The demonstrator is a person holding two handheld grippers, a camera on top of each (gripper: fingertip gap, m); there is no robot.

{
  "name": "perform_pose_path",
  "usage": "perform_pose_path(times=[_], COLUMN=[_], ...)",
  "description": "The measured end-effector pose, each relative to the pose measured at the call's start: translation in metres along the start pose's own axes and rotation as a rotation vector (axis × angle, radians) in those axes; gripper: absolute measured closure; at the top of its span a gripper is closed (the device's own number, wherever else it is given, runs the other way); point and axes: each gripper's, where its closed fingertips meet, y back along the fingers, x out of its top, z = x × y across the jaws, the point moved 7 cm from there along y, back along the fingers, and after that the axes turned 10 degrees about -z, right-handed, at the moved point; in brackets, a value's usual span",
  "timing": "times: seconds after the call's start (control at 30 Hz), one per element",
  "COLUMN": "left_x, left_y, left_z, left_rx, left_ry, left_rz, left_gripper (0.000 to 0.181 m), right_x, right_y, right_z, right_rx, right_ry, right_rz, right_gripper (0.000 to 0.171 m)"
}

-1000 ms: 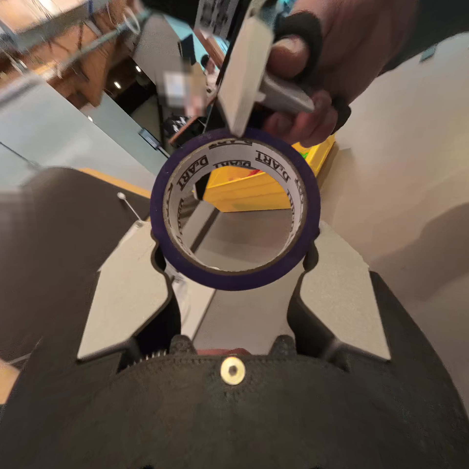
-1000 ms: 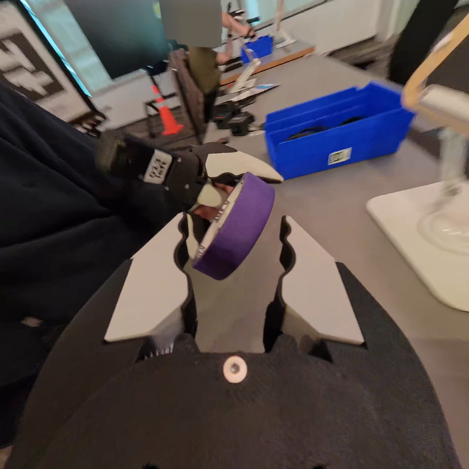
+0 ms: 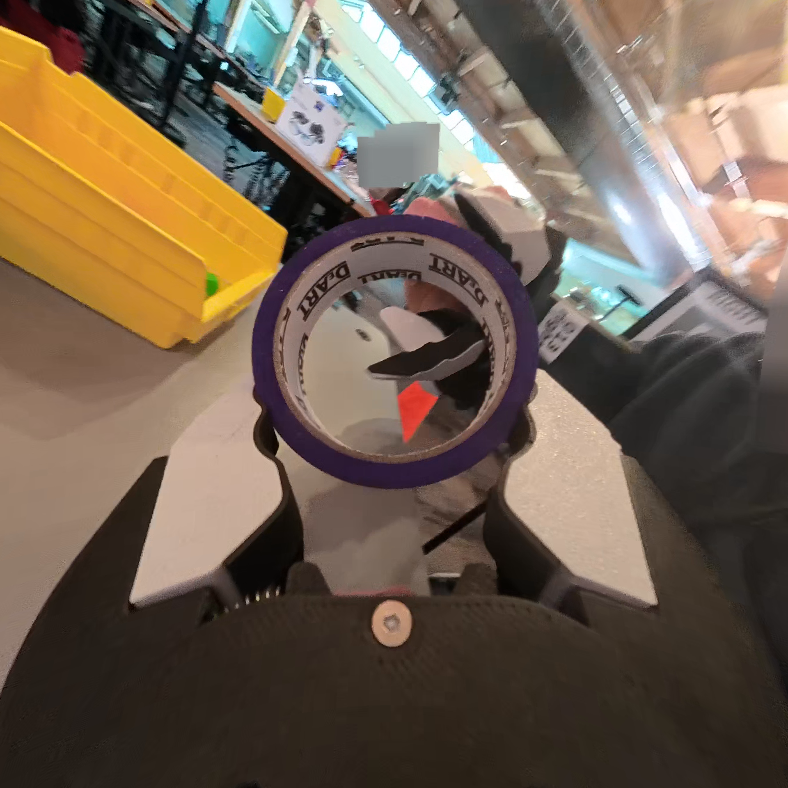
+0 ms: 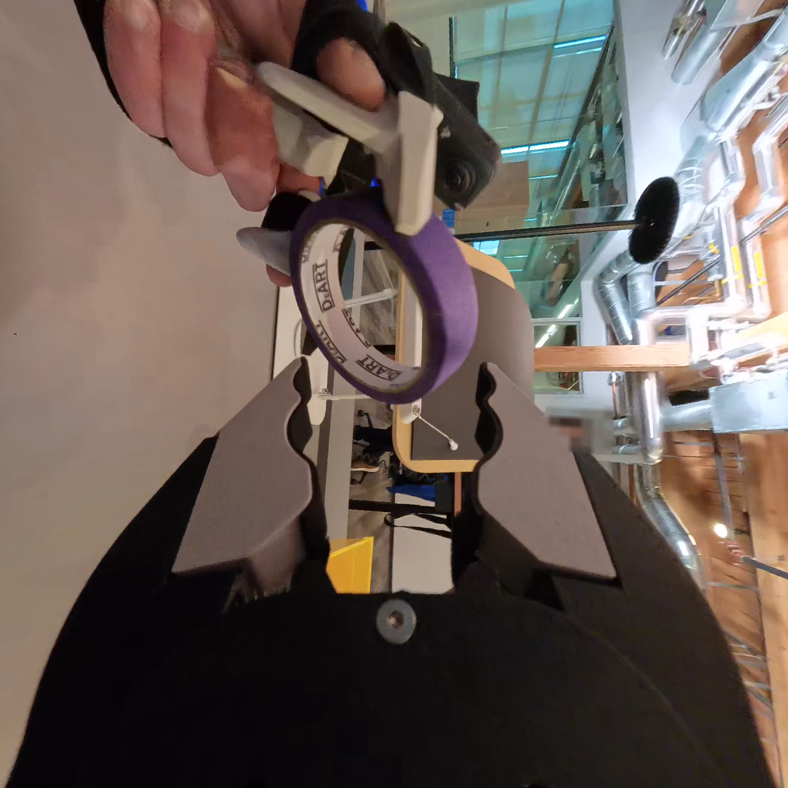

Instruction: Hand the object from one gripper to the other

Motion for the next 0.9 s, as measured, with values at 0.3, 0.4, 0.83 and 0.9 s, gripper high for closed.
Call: perform_pose_path(times=[0.3, 0.4, 0.83, 0.9], left_x=[-0.01, -0.011, -0.008, -0.006], left_y=[-0.017, -0.02, -0.005, -0.005], left_z=[0.006, 0.008, 0.024, 0.037], left_rx=[-0.158, -0.193, 0.319, 0.456], left_ry=[0.089, 0.104, -0.442, -0.66], left_rz=[0.01, 0.031, -0.093, -0.148], left_gripper=[0.073, 0.073, 0.087, 0.093], right_x=[0.004, 0.005, -0.025, -0.032], right_y=[0.002, 0.0, -0.027, -0.034], right_z=[0.014, 0.018, 0.024, 0.017], right_rx=[-0.145, -0.111, 0.513, 0.664], right_ry=[-0.07, -0.103, -0.361, -0.401], right_rz=[-0.028, -0.031, -0.128, -0.165], right_gripper=[0.153, 0.157, 0.164, 0.164])
